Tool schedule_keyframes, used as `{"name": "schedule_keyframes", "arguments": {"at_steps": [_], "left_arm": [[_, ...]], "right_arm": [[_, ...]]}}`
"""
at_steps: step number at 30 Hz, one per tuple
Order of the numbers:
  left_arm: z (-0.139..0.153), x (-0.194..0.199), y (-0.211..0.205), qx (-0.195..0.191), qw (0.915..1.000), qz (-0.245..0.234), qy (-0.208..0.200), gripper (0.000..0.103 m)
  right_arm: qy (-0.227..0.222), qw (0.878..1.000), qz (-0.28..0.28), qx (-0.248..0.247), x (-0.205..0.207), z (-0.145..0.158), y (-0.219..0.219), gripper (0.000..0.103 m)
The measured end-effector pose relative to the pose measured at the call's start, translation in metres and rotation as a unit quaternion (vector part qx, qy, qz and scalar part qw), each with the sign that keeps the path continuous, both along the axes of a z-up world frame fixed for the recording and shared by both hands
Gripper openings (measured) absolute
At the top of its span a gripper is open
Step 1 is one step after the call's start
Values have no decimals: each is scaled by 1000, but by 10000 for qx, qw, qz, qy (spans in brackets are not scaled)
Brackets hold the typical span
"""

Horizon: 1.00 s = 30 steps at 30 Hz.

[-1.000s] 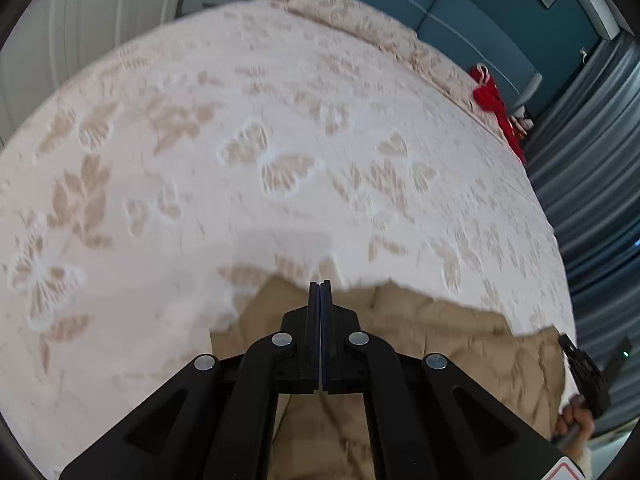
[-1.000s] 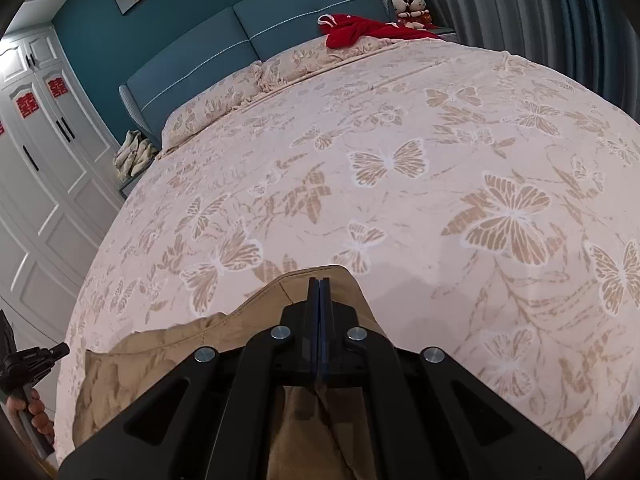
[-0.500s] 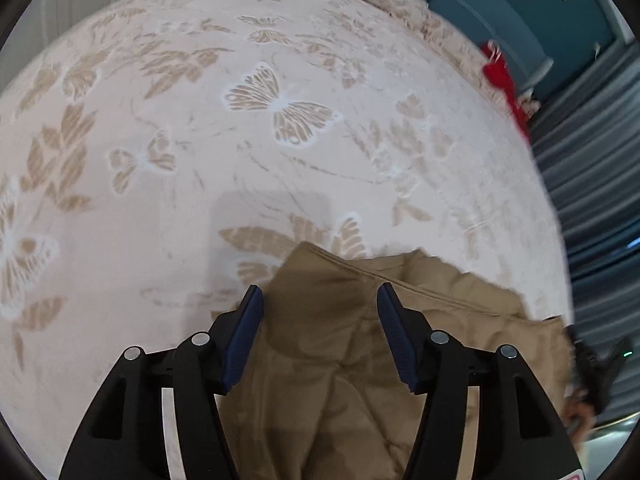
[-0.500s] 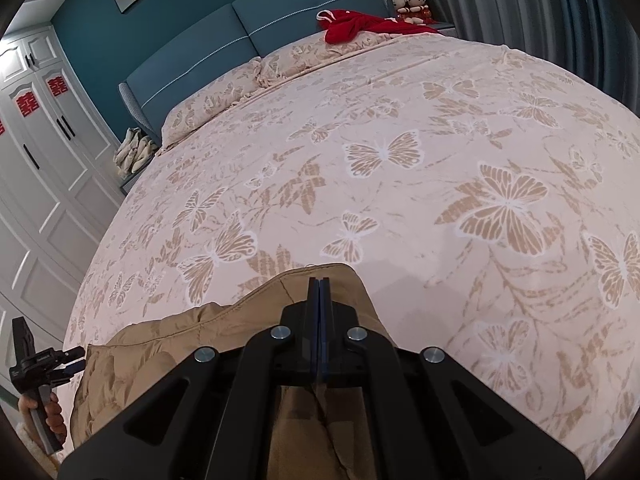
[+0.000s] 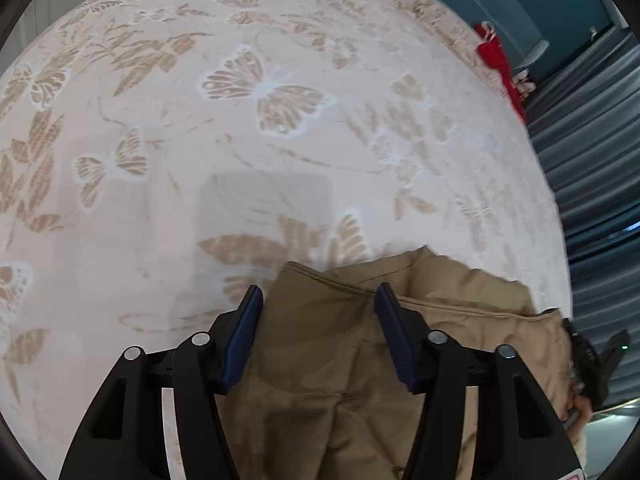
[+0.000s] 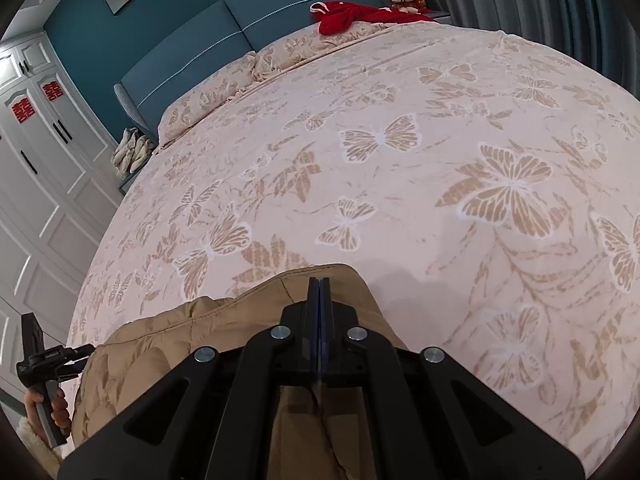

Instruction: Fold large clothes

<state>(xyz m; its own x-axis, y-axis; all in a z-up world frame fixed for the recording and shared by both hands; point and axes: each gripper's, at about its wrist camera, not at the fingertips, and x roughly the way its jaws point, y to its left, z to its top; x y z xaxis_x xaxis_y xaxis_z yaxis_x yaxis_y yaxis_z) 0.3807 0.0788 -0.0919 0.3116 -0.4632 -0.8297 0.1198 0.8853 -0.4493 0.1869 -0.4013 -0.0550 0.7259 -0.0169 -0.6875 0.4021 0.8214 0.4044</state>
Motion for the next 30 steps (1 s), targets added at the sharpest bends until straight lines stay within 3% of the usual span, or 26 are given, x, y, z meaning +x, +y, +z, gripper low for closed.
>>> {"name": "schedule_keyframes", "arguments": {"at_steps": [2,5,10,14,16,19,22,26,30], "left_arm": [[2,-2,0,24,10000,-37,-25,23],[10,-6,-2,80,9997,-147,-179,7],[49,-15,-3,51,9968,-72,-799,2],[83,-12,-4,-99,9927,63,-1202,2],[87,-5,-12,108,9919,86,-1262,2],[69,6,-23,509,9929,125,-1069,2],[30,15,-31,940,9926,140,-756,2],[-5,12,-30,995,9932,178,-573,3],[-23,9,-33,1042,9929,162,-559,4]], "right_arm": [[5,10000,-9,-6,-1,-1,0,0],[-13,10000,-5,29,-2,-1,-1,0],[-130,9999,-28,-26,-3,7,-2,0],[-379,9991,-144,-143,1,32,-2,0],[-332,9989,-173,-285,11,37,-1,0],[21,9987,-178,-468,29,25,2,0],[555,9966,-120,-598,45,-4,6,0],[877,9939,-26,-660,51,-32,12,0],[1125,9902,100,-827,58,-51,19,0]]}}
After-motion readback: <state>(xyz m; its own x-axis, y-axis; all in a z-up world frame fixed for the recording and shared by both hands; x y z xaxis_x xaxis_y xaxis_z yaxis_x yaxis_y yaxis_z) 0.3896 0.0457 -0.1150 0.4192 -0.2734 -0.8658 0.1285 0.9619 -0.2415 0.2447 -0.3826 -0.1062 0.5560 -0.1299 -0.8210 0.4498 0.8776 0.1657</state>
